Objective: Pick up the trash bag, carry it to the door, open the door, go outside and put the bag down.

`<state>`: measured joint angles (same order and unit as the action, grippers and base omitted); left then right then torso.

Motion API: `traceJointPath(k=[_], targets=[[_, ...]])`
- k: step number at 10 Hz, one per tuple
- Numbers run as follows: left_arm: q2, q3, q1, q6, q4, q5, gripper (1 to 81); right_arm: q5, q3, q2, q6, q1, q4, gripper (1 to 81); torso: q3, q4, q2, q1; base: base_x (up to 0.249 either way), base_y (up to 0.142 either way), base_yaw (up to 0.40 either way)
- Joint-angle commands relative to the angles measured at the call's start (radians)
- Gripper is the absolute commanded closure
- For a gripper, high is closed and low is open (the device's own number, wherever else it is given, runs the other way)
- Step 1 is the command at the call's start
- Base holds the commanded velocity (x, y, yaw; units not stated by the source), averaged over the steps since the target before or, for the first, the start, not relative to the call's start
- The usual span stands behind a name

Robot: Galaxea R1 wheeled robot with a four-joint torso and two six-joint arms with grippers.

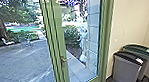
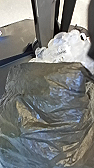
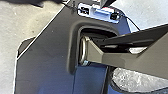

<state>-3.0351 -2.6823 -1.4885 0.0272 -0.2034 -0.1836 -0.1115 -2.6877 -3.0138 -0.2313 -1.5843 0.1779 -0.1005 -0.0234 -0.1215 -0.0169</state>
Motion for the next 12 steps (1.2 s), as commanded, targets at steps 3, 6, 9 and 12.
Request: traceJointPath(k=[3,6,9,12], targets=[[0.004,0.006,0.052,-0.003,-0.007,-0.059,81.1,-0.065,0.003,-0.004,-0.002,0.040,-0.003,1.0,0.000,0.000,0.000,0.000,0.142,0.000,0.000],[0.005,0.003,0.047,-0.003,-0.008,-0.018,81.1,-0.030,0.003,-0.006,-0.002,0.028,-0.003,1.0,0.000,0.000,0.000,0.000,0.139,0.000,0.000],[0.005,-0.007,0.041,-0.003,-0.008,0.009,81.1,-0.025,0.003,-0.010,-0.002,0.031,-0.006,1.0,0.000,0.000,0.000,0.000,0.137,0.000,0.000],[0.004,-0.008,0.040,-0.003,-0.008,0.010,81.1,-0.025,0.002,-0.013,-0.002,0.029,-0.012,1.0,0.000,0.000,0.000,0.000,0.137,0.000,0.000]])
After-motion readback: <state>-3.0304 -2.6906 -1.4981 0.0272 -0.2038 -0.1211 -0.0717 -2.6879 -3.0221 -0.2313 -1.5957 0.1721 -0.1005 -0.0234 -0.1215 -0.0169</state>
